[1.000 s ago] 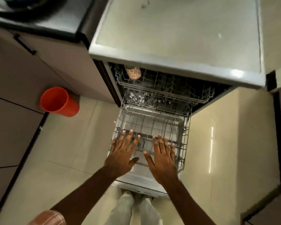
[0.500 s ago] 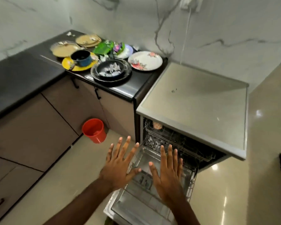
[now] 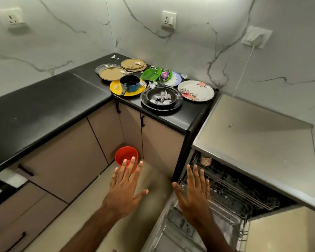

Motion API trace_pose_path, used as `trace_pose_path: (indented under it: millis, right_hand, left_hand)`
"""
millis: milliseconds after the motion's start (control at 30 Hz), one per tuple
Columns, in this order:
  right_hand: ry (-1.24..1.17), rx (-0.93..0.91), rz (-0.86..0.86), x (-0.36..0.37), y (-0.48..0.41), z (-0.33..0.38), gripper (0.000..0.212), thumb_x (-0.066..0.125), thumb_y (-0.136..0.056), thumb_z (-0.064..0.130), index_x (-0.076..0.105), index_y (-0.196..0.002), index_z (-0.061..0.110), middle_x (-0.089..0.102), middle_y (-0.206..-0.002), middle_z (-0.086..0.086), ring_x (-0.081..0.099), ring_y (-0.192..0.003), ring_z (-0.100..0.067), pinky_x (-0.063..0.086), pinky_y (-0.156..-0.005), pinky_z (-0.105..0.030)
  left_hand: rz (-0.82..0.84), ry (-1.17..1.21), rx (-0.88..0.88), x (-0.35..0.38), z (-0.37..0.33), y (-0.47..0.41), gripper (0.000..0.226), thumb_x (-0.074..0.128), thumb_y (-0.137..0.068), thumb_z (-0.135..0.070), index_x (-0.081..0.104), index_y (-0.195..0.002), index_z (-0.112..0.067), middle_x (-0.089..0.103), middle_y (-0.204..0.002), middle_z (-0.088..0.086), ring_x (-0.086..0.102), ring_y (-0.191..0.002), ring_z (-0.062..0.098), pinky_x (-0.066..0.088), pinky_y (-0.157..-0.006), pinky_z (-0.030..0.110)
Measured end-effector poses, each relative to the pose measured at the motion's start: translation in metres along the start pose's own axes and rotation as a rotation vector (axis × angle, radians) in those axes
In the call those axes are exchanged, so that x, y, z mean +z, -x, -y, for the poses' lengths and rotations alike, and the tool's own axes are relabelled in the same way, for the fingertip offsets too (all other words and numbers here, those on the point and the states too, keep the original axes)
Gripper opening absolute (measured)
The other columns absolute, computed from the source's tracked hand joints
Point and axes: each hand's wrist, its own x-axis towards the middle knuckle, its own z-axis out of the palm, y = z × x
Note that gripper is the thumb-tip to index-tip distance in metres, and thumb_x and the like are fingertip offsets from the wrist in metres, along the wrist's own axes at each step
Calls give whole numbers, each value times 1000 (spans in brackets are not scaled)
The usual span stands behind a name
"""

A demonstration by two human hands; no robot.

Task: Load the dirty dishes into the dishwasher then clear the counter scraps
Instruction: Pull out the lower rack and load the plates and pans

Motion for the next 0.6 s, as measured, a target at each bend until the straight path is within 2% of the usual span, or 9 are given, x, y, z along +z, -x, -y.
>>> trace_pose_path:
  millis: [133,267,433,533,600]
  right_hand:
    - [-46,38,-40,30,-16,54,86,16,-89,85,-10,-160,43,-21,-169,15,-31,-152,-5,-18,-125,-39]
    - [-69,49,-61,49,-28,99,90,18,-87,86,-7,-161,41,-16,-169,15,-30,-152,-4,-18,-123,-36]
    - [-85,75,-42,65,-34,133,92,19,-84,86,-6,-160,42,-12,-167,18,-26,-152,-4,-14,-122,-35]
    - [-75,90,-25,75,-44,138,97,17,-82,91,-4,-162,40,-10,-168,18,-21,-155,-7,-8,-126,-40]
    - [-71,110,-8,79,-53,140,94,23,-87,87,-1,-163,38,-7,-169,17,-16,-156,-8,-2,-128,-44]
  left_hand:
    - [17,0,19,-19,66,-5,90,31,-96,-73,-21,-157,-34,-31,-163,-7,-31,-150,20,-13,-121,47]
    - [55,12,24,-42,113,-11,91,37,-97,-67,-20,-158,-31,-32,-163,-9,-33,-148,16,-11,-124,45]
    - [70,112,78,-54,149,-29,83,40,-97,-64,0,-162,-29,-4,-169,-7,-8,-156,14,5,-127,44]
    - [88,179,84,-55,157,-44,81,44,-98,-61,8,-161,-27,10,-168,-4,7,-156,15,7,-126,39]
    - [101,210,93,-57,157,-53,79,45,-97,-61,11,-161,-29,17,-167,-5,15,-154,13,11,-123,35]
